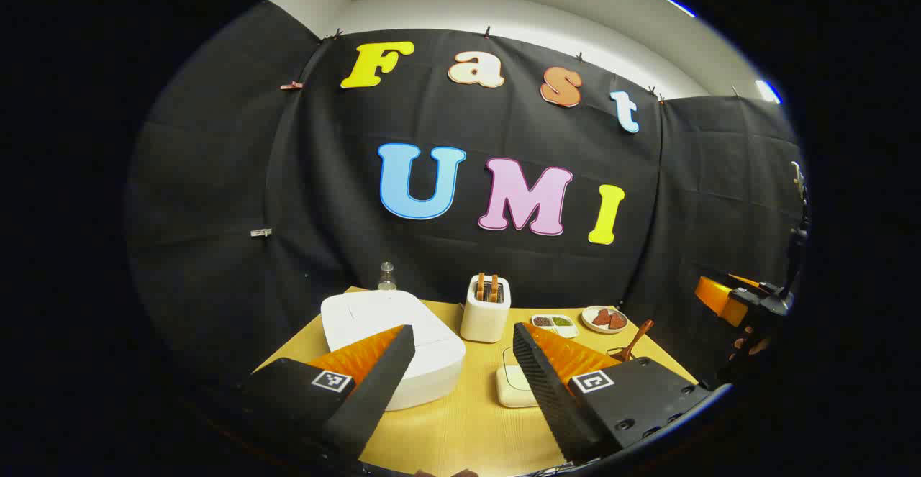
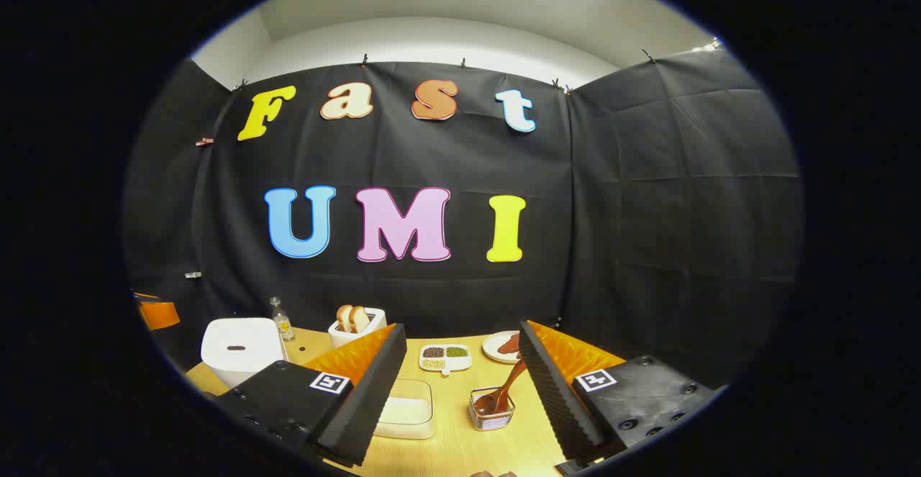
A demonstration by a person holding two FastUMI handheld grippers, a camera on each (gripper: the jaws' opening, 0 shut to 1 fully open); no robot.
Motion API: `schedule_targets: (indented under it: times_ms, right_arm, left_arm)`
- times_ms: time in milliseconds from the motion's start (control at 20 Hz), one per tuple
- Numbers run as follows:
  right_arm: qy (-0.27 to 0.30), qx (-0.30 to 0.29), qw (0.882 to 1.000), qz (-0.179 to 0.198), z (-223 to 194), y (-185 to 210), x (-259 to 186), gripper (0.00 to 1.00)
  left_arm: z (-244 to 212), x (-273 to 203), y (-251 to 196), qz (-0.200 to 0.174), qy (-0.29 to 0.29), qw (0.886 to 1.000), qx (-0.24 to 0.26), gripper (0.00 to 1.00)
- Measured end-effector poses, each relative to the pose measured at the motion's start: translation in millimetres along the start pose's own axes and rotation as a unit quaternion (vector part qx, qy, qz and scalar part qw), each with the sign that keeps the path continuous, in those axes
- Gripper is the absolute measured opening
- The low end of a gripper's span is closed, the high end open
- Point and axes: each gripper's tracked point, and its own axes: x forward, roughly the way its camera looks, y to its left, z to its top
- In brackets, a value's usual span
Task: Close the left gripper, press the button to open the rice cooker; take a wooden spoon from the chopstick holder with the right hand, scoop a spoonful of rice and pour it into the rice cooker, then put the wooden spoon back into the chopstick holder.
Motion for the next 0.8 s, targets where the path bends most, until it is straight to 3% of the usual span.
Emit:
schedule_targets:
  times_ms: [800]
  right_arm:
    - [0.013, 0.001, 1.0, 0.024, -9, 27, -3, 0.98]
  left_arm:
    - [-14, -7, 29, 0.027, 0.009, 1.0, -0.007, 0.95]
